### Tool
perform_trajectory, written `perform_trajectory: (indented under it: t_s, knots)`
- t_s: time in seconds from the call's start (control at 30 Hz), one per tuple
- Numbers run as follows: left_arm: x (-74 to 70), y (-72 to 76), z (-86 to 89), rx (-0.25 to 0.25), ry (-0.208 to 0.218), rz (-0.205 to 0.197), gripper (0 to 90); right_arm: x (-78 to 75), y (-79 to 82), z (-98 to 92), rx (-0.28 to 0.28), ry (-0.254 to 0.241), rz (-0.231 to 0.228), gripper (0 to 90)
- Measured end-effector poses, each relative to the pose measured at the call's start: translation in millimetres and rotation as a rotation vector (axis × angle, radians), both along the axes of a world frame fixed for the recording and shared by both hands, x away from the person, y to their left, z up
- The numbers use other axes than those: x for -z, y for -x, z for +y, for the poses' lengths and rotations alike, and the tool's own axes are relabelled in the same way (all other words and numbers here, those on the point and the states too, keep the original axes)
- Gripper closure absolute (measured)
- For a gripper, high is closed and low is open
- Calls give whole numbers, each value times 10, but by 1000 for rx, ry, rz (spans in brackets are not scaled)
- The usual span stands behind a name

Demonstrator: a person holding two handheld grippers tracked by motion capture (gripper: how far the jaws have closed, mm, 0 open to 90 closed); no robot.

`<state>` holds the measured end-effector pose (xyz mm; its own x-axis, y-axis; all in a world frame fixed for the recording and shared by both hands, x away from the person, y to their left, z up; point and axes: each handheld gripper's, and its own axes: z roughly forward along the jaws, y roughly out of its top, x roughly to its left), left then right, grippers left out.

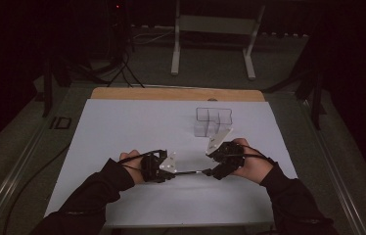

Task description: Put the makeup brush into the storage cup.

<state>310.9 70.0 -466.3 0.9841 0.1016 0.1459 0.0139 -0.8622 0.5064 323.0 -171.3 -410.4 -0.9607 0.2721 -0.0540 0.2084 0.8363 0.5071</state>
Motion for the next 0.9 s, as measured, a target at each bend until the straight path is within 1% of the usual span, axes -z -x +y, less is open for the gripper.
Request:
perform_trajectory:
  t_s: [0.07, 0.1, 0.13, 0.2, 0.27, 0.37, 0.43, 0.47, 0.53, 0.57, 0.6, 0.63, 0.67, 0.7, 0.77, 0.8, 0.83, 0.87, 0.9]
  knots:
    - [-23, 12, 23, -32, 4, 7, 849, -71, 22, -53, 40, -31, -47, 337]
    - [-35, 22, 38, -45, 13, 12, 848, -102, 34, -81, 52, -55, -68, 328]
    - [-48, 30, 54, -56, 25, 31, 848, -133, 45, -110, 65, -79, -91, 327]
    - [-66, 54, 88, -91, 32, 51, 848, -178, 61, -159, 94, -126, -119, 298]
    - [-86, 85, 132, -108, 37, 52, 848, -211, 84, -206, 119, -164, -151, 282]
    - [-111, 117, 194, -147, 61, 61, 848, -238, 112, -268, 155, -222, -169, 237]
    - [-133, 130, 227, -179, 81, 64, 848, -248, 134, -305, 179, -250, -185, 208]
    - [-149, 140, 248, -198, 102, 58, 848, -252, 142, -321, 191, -266, -184, 189]
    - [-171, 147, 270, -222, 127, 65, 848, -260, 170, -356, 215, -298, -196, 159]
    - [-182, 150, 282, -239, 147, 69, 848, -260, 179, -363, 224, -303, -195, 142]
    - [-196, 152, 294, -254, 164, 73, 848, -262, 194, -372, 234, -309, -203, 139]
    - [-203, 155, 300, -267, 176, 79, 848, -266, 206, -388, 241, -319, -205, 135]
    - [-212, 155, 310, -293, 197, 89, 848, -269, 212, -398, 250, -326, -203, 135]
    - [-216, 159, 312, -307, 203, 94, 848, -272, 221, -417, 262, -337, -213, 133]
    - [-211, 184, 309, -355, 214, 92, 847, -266, 229, -446, 266, -349, -216, 111]
    - [-199, 206, 300, -378, 209, 83, 847, -262, 236, -455, 269, -353, -221, 108]
    - [-191, 221, 294, -391, 204, 74, 848, -253, 242, -469, 271, -356, -212, 107]
    - [-182, 236, 289, -406, 207, 71, 847, -247, 245, -474, 275, -354, -214, 105]
    - [-176, 246, 290, -421, 220, 74, 847, -237, 254, -477, 286, -357, -226, 105]
